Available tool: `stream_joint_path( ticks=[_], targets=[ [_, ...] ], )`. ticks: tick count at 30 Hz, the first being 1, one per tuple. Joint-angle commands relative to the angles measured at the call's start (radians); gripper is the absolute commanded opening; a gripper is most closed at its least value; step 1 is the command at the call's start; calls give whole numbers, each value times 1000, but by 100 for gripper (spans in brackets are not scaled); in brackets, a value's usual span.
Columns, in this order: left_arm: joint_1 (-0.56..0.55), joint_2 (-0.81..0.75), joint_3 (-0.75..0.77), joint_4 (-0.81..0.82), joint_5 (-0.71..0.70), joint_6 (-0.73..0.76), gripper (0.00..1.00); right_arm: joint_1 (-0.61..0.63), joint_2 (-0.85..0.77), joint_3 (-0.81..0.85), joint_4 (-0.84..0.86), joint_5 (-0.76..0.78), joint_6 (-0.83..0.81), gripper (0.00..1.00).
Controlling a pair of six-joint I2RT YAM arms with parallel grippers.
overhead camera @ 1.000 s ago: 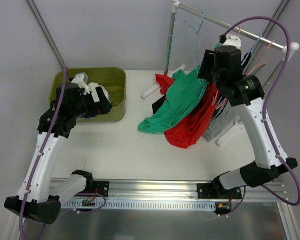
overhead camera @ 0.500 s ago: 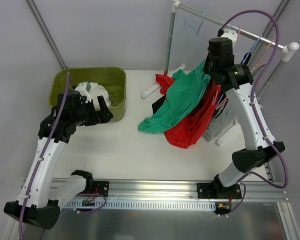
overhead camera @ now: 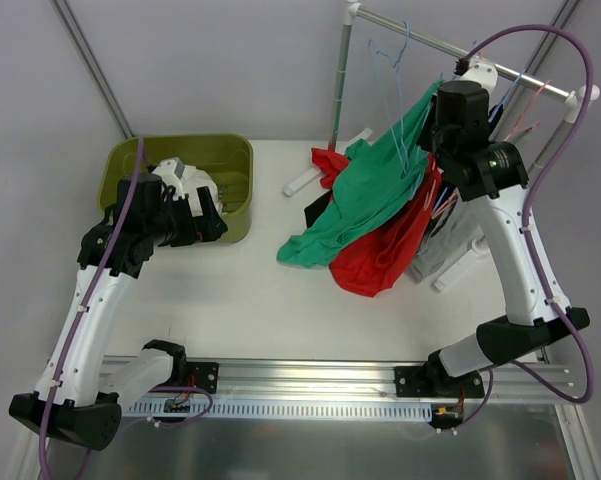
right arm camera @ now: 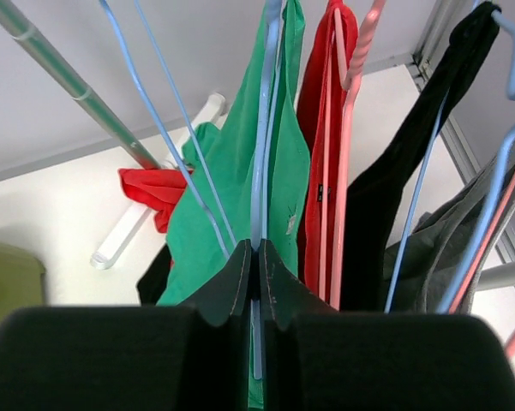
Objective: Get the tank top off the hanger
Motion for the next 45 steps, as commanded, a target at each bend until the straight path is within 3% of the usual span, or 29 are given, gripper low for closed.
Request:
stream_joint_path(
  ticks=[1,5,11,17,20,24,27,32,38,43,45],
  targets=[
    [-2,10,36,0,17,21,99,1,-95,24,88,-31,12,0],
    [-4,5,38,0,18,21,99,-1,-150,9,99,-98,11,0],
    [-4,5,103,-3,76,48,99,-1,-322,-141,100,-279,40,0],
    [-4,31,286,2,321,129,99,-1,-525,-304,99,-461,-3,0],
    [-21,78,361,12,412,122,99,-1,-635,-348,59,-479,-43,0],
    [-65,147,421,81,420,91,99,-1,-750,-379,-7,-529,-62,0],
    [-139,189,479,138,410,68,99,-1,-833,-411,-20,-664,-114,0],
    [-402,342,669,181,288,125,99,-1,-931,-437,-52,-875,-141,0],
    [-642,505,867,256,97,242,99,-1,-902,-324,-144,-1089,-131,0],
    [-674,571,894,290,95,255,92,1,-866,-249,-156,-1121,-100,0],
    [-677,580,888,299,92,255,79,-1,-849,-221,-156,-1141,-92,0]
  ],
)
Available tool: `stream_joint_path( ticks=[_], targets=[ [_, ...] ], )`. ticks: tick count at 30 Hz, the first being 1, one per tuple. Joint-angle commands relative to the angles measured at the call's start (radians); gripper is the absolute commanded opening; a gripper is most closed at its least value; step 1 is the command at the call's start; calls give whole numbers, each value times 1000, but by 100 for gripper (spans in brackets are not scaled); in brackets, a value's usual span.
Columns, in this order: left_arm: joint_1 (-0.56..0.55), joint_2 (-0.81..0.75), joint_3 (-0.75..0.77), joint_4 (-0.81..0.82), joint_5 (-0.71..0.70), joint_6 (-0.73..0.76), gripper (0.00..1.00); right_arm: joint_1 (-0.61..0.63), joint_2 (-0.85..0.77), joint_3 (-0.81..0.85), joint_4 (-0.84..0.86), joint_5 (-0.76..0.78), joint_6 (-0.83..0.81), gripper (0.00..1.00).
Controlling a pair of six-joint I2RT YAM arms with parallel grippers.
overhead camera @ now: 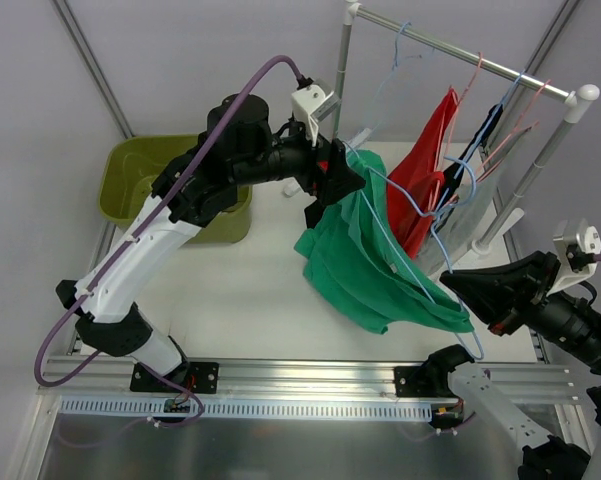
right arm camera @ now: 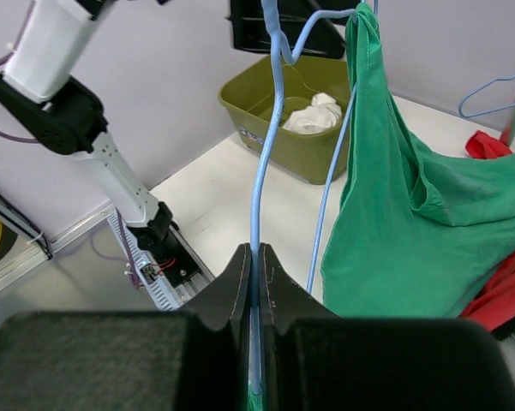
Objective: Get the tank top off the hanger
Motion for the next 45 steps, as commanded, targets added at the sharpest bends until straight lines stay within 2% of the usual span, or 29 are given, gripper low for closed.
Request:
stream_joint_path(
  ticks=[1,2,6,7,8,9,10,12,15,16,19,20,24,26,29,32,33,35,36,37,38,40,41,42,45],
  targets=[
    [-7,11,16,62,-45,40,74,-1,46,64,42,-96,21,0],
    [-7,10,9,63,-50,40,70,-1,52,83,41,-107,24,0],
    [-8,-4,-21,75,-94,52,36,-1,82,121,51,-144,37,0],
    [-8,-5,-25,77,-96,56,33,-1,86,124,59,-151,37,0],
    [-8,-7,-25,78,-102,59,26,-1,91,126,65,-170,64,0],
    [-8,-13,-25,80,-111,59,16,-1,95,130,65,-173,64,0],
    [-8,-21,-27,78,-146,55,0,-1,97,133,64,-170,60,0],
    [-8,-66,-39,78,-207,50,0,-1,94,132,62,-153,49,0],
    [-7,-171,-97,82,-426,38,0,1,97,138,38,-159,6,0],
    [-8,-195,-134,85,-562,33,0,-1,100,135,18,-164,-3,0],
    [-8,-280,-192,86,-753,36,0,-1,120,121,5,-251,-24,0],
    [-7,-294,-205,85,-872,33,0,-1,129,116,5,-322,-29,0],
    [-7,-318,-240,72,-1078,35,0,1,160,115,44,-412,-74,0],
    [-7,-334,-266,60,-1085,17,0,-1,155,109,87,-398,-84,0],
    [-7,-398,-339,52,-1027,-43,0,-1,123,29,257,-354,-45,0],
    [-7,-502,-441,54,-854,-98,0,1,93,-54,497,-261,32,0],
    [-7,-554,-462,55,-809,-106,0,-1,89,-118,645,-244,72,0],
    [-7,-605,-536,54,-667,-114,0,-1,98,-182,804,-220,144,0],
    [-7,-651,-557,55,-618,-115,0,1,109,-209,958,-219,219,0],
    [-7,-666,-595,55,-566,-120,0,-1,126,-248,1039,-213,254,0],
    [-7,-679,-610,54,-434,-114,0,1,160,-264,1103,-188,290,0],
    [-7,-703,-646,55,-293,-114,0,2,206,-291,1289,-135,397,0],
    [-7,-708,-659,55,-139,-114,0,7,229,-295,1335,-113,425,0],
    [-7,-706,-674,54,-55,-114,0,14,276,-295,1424,-90,445,0],
    [-7,-674,-708,54,243,-157,0,92,361,-290,1572,6,408,0]
  ],
)
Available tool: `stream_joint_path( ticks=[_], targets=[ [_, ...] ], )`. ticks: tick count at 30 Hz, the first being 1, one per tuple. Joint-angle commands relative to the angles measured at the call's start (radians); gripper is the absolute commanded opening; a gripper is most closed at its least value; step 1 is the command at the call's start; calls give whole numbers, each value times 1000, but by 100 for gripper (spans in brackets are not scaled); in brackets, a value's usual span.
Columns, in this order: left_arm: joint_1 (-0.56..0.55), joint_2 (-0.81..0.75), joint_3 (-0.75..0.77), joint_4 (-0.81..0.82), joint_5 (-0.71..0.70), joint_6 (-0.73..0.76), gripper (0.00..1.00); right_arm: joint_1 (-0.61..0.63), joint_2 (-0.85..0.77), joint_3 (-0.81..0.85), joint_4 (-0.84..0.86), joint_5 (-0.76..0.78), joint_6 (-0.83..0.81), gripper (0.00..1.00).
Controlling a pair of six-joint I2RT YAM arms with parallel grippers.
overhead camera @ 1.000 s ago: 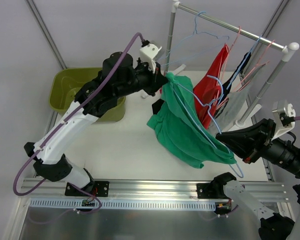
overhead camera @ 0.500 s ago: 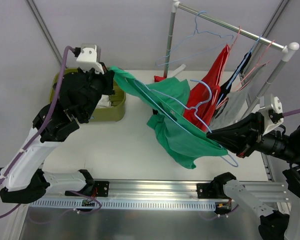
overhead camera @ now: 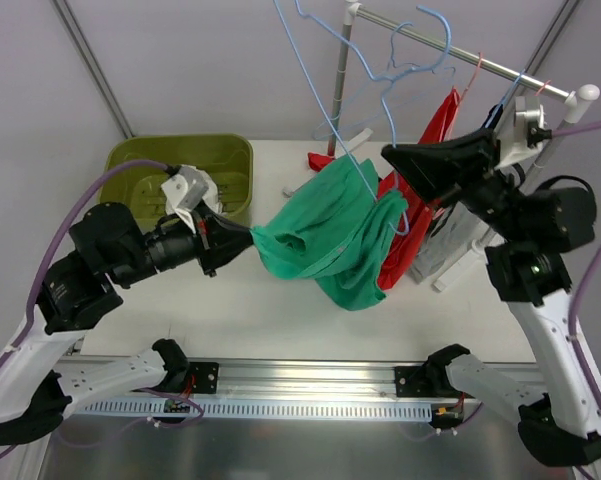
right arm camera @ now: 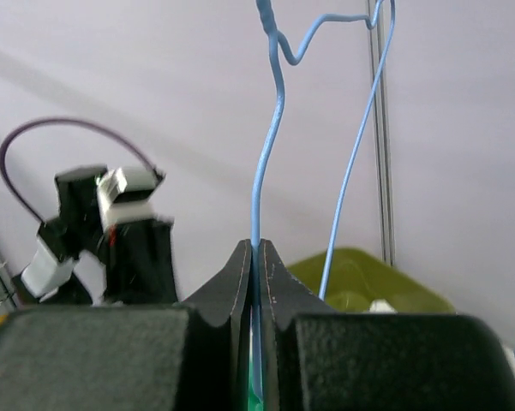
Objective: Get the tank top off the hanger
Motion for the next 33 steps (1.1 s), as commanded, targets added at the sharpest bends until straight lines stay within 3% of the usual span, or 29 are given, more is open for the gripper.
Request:
stream_joint_path(
  ticks=[1,3,5,8,9,12,15,17,20,22,25,27,29,31,32,33],
  targets=[
    [1,63,-57,34,498,-67,0,116,88,7,406,158,-28,0],
    [1,124,-102,36,680,-110,0,205,134,51,456,169,-130,0],
    [1,172,-149,34,733,-129,0,248,203,108,475,176,-252,0],
    [0,183,-251,34,642,-139,0,306,253,139,501,207,-447,0],
    [1,180,-296,33,547,-136,0,320,254,131,500,228,-504,0],
    [0,181,-371,16,402,-136,0,342,239,92,472,378,-729,0],
    [1,195,-411,-33,249,-165,0,348,211,81,381,546,-819,0],
    [-1,189,-425,-68,131,-185,0,348,192,79,311,615,-797,0],
    [-1,148,-437,-96,-9,-218,0,353,141,111,-2,679,-744,0],
    [1,125,-436,-101,-67,-225,0,365,104,86,-72,861,-671,0],
    [1,117,-417,-112,-133,-218,1,363,43,10,-94,949,-586,0],
    [1,122,-391,-121,-153,-215,12,366,30,35,-236,988,-512,0],
    [1,108,-374,-124,-181,-218,38,369,12,39,-374,1077,-361,1],
    [1,97,-356,-129,-230,-221,86,377,-19,26,-431,1150,-298,0],
    [1,89,-348,-130,-241,-219,99,377,-25,24,-486,1164,-238,0],
    [1,89,-335,-132,-248,-207,99,377,-29,29,-508,1175,-224,0]
  ],
)
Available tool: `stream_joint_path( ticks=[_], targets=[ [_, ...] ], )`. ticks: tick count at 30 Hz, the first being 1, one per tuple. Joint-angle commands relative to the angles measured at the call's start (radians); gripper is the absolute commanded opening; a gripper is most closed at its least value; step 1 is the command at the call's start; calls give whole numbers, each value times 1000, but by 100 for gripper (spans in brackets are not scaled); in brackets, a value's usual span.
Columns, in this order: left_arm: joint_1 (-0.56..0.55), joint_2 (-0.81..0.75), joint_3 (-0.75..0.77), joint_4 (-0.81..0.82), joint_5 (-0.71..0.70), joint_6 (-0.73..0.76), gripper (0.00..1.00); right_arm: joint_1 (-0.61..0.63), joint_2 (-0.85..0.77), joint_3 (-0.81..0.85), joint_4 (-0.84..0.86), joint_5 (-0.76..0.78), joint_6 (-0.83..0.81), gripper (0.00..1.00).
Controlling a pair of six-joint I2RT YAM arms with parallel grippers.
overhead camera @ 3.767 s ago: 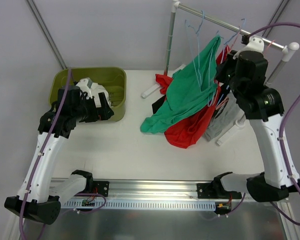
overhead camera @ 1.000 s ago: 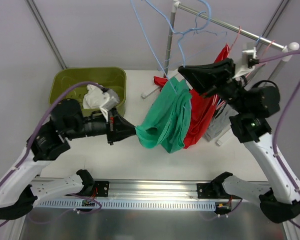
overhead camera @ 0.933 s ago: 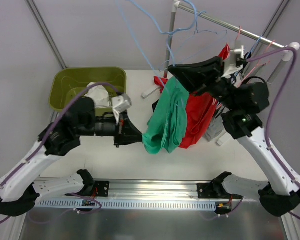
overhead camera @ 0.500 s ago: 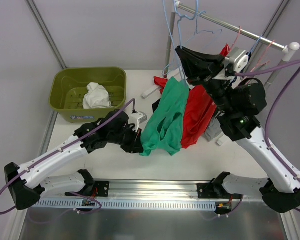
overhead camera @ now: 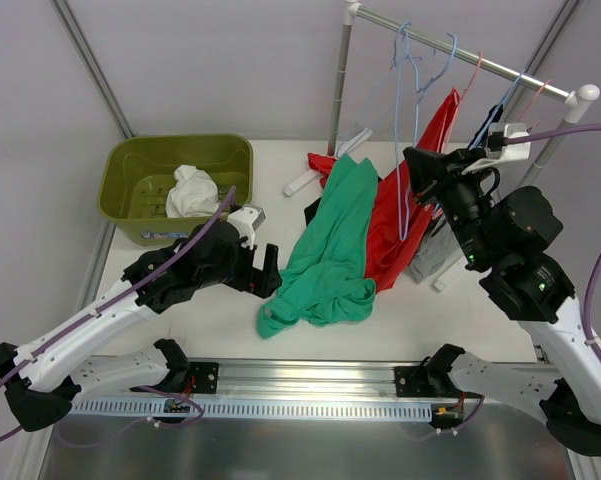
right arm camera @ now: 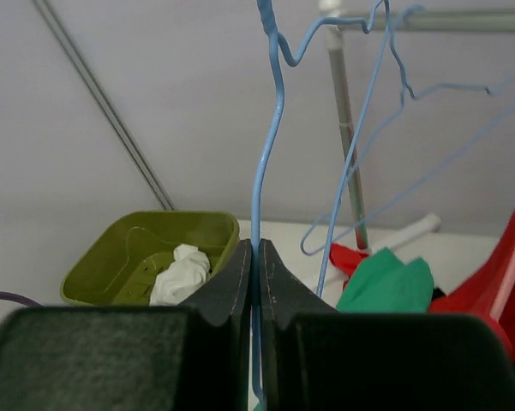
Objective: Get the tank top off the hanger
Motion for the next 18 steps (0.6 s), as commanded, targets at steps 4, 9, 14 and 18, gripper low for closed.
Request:
stream_joint_path(
  ticks=[4,9,14,18],
  targets=[
    [0,-19,82,-37,-118,21,99,7,-40,11,-207,216,224,0],
    [0,0,78,-54,-119,16,99,5,12,24,-262,288,267,0],
    [-1,-6,89,-62,-109,18,99,-116,158,148,-265,158,250,0],
    [0,-14,124,-76,-95,39,99,-202,294,272,-267,115,242,0]
  ],
)
